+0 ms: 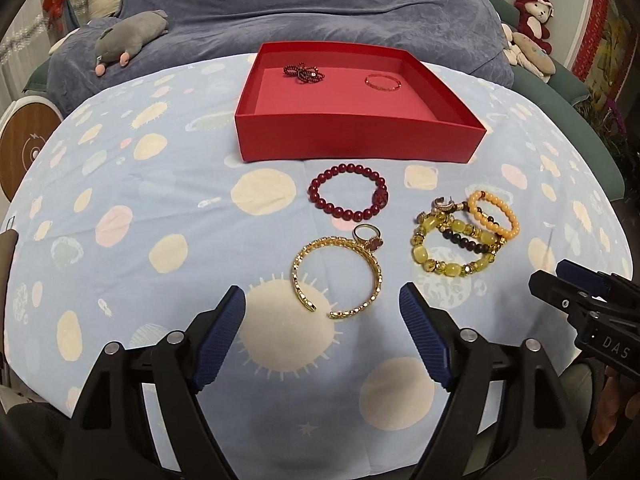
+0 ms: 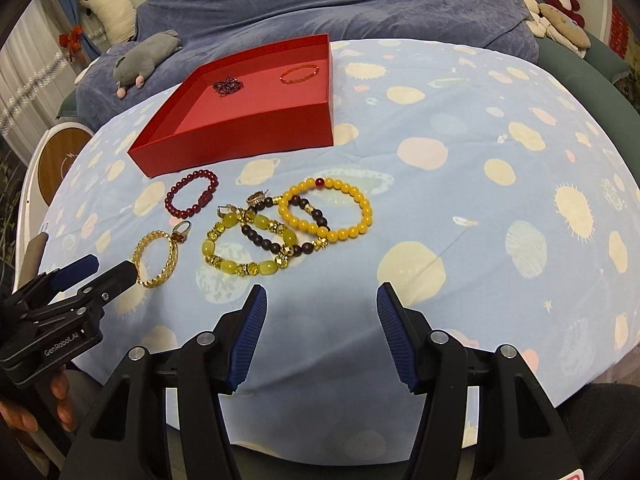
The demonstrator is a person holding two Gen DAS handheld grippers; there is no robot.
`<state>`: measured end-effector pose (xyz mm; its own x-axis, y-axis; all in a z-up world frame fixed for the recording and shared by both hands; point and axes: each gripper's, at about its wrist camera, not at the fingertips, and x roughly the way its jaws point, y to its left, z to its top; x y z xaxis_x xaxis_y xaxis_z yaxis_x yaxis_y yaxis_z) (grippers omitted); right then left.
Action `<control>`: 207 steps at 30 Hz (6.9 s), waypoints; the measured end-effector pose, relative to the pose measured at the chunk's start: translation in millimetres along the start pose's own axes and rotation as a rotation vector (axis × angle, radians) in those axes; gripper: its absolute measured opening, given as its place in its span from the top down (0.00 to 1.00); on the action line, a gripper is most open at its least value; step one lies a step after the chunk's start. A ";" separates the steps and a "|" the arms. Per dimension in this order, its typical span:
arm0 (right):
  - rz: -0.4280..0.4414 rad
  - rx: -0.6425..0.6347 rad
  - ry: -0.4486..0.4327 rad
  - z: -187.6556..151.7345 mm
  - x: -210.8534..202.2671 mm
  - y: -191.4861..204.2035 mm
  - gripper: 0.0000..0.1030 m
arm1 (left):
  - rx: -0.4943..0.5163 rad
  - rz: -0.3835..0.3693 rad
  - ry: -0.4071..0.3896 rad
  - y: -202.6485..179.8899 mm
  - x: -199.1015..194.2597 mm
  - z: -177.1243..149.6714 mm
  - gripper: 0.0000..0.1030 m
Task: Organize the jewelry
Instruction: 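Grasp the gold cuff bracelet with the left tool, then grasp the yellow bead bracelet with the right tool while the left tool holds the gold cuff, then lower both bracelets into the red box and open both tools, then move both tools back toward the remaining bracelets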
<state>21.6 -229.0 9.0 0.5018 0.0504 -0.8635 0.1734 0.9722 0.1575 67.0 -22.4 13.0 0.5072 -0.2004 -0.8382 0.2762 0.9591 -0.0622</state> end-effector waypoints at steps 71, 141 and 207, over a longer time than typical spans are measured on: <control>-0.052 0.012 0.011 48.8 53.2 -11.7 0.93 | -0.071 0.025 0.037 16.7 30.2 7.1 0.46; 0.072 -0.058 -0.110 208.1 76.7 40.6 0.61 | -0.050 -0.005 -0.088 25.5 77.7 193.0 0.30; 0.003 -0.059 0.073 23.9 44.6 33.4 0.76 | -0.148 0.020 0.035 30.6 8.2 16.3 0.30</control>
<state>70.1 -199.8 -12.8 0.4390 0.0678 -0.8959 0.1207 0.9837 0.1336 92.9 2.0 13.1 0.4819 -0.1762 -0.8583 0.1415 0.9824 -0.1222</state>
